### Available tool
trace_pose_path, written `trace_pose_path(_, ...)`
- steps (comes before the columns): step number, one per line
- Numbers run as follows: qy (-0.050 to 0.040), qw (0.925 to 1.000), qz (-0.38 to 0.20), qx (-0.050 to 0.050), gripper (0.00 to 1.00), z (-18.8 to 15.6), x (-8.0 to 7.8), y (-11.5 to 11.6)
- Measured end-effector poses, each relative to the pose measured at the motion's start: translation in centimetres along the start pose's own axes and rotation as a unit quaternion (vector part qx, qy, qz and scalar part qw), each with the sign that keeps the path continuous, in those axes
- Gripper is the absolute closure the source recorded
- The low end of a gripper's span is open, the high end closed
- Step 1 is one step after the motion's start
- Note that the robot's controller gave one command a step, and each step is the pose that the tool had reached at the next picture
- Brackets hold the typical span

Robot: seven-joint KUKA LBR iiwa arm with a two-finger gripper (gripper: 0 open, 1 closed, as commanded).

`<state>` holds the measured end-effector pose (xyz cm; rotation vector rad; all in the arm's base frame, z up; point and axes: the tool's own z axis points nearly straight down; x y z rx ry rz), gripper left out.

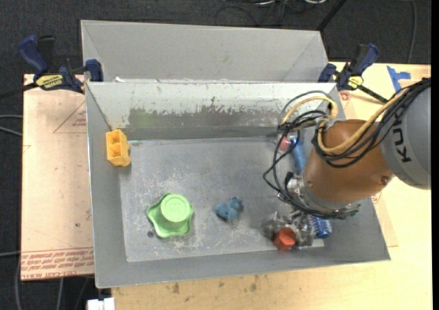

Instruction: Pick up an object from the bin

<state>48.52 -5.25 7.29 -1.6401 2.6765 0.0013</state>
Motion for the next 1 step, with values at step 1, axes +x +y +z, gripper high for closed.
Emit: trace_pose_path(1,-0.0013,0.9983,-0.058,0.005,1.00,-22.10,-0.65,-1.34)
